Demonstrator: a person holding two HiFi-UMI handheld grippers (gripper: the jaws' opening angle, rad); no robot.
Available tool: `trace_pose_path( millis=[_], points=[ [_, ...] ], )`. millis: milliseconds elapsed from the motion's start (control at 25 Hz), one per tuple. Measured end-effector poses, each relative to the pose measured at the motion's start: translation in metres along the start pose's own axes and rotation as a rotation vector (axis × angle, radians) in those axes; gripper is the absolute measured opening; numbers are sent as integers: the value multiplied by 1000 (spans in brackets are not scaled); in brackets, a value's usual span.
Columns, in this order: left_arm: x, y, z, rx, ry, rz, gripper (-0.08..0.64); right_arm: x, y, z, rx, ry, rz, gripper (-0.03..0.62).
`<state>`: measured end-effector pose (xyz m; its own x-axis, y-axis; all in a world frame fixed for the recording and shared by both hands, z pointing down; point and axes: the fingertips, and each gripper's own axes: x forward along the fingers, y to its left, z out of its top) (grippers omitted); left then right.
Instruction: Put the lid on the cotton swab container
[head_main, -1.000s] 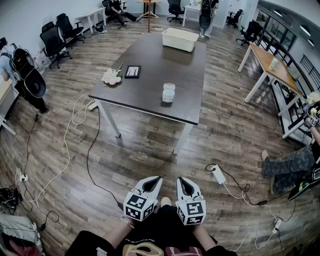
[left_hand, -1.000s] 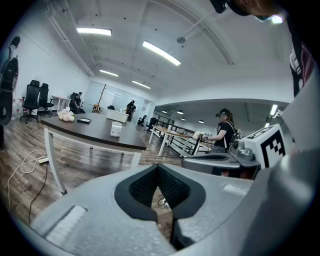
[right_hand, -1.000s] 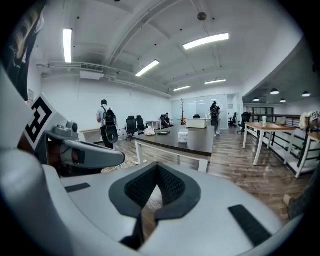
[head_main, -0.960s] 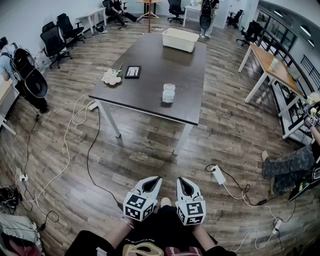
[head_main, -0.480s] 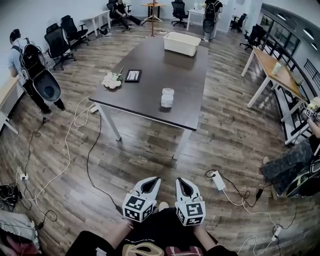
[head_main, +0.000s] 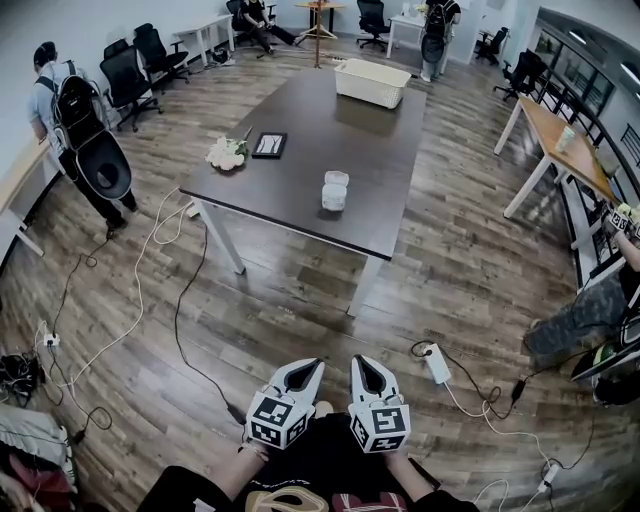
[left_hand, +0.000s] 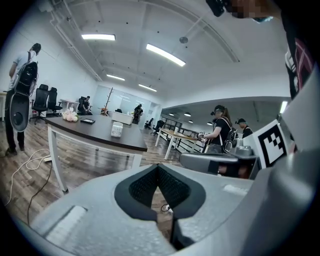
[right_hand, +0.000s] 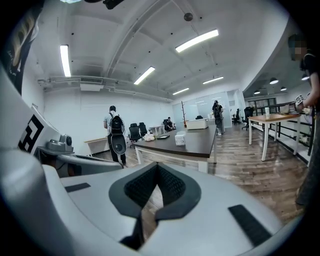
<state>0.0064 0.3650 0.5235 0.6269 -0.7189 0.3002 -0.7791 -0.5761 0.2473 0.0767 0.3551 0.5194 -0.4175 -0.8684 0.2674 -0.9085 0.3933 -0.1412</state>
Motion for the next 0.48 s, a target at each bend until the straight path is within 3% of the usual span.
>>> trace_pose_path(
  millis=[480],
  points=[
    [31,47,19,-36,-22,32,8,44,-23,12,23,-1,-20,8]
  ],
)
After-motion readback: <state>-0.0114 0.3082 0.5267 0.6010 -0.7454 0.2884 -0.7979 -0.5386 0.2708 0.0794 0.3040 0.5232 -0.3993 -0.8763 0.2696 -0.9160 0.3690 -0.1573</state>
